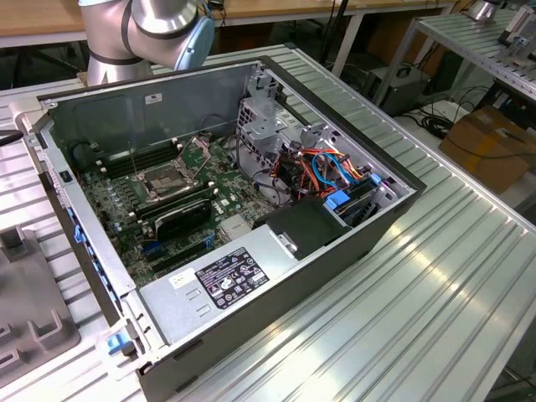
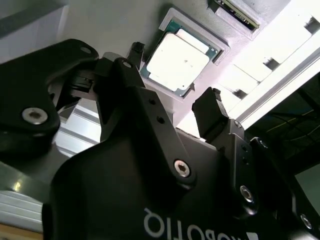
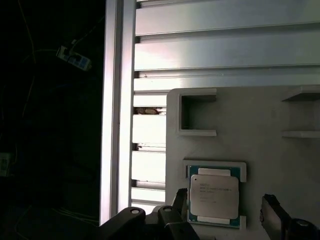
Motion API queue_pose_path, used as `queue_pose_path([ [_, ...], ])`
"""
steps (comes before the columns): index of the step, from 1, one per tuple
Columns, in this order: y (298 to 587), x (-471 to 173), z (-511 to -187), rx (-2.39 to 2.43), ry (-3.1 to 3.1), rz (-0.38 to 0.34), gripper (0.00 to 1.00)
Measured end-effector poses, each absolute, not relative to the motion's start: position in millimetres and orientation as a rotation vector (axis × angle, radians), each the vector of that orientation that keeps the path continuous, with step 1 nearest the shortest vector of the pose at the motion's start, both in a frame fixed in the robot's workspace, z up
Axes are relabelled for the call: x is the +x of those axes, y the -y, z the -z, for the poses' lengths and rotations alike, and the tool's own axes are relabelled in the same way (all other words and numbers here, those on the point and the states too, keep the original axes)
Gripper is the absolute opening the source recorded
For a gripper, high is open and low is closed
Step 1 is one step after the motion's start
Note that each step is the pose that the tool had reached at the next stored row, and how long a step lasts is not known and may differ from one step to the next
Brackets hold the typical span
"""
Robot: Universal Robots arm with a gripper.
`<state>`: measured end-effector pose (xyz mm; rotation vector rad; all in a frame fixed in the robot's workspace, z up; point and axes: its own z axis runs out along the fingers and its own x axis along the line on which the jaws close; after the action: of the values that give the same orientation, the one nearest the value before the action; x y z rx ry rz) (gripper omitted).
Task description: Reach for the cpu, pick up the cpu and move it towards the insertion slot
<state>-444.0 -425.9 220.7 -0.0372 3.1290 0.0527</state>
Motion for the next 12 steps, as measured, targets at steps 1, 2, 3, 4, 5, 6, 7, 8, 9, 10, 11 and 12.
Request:
queue_pose_path([
  [1, 425.9, -444.0, -220.7, -0.037, -3.129, -0.053, 0.68],
  [2, 425.9, -444.0, -220.6, -0.037, -3.129, -0.052, 0.68],
  [3, 425.9, -444.0, -220.6, -0.037, -3.129, -0.053, 0.68],
  [4, 425.9, -444.0, -220.6, -0.037, -3.129, -0.052, 0.68],
  [5, 425.9, -444.0, -220.6, -0.037, -3.129, -0.053, 0.68],
  [6, 425.9, -444.0, -220.6, -0.037, -3.129, -0.052, 0.68],
  [7, 425.9, -444.0, -220.6, -0.037, -3.129, -0.052, 0.68],
  [8, 425.9, -444.0, -220.6, -0.037, -3.129, -0.052, 0.68],
  [9, 425.9, -444.0, -220.5, -0.037, -3.129, -0.052, 0.68],
  [10, 425.5, -444.1, -218.9, -0.037, -3.129, -0.042, 0.68],
  [11, 425.2, -444.0, -216.5, -0.037, -3.129, -0.035, 0.68],
  [12, 425.2, -444.0, -216.3, -0.037, -3.13, -0.034, 0.68],
])
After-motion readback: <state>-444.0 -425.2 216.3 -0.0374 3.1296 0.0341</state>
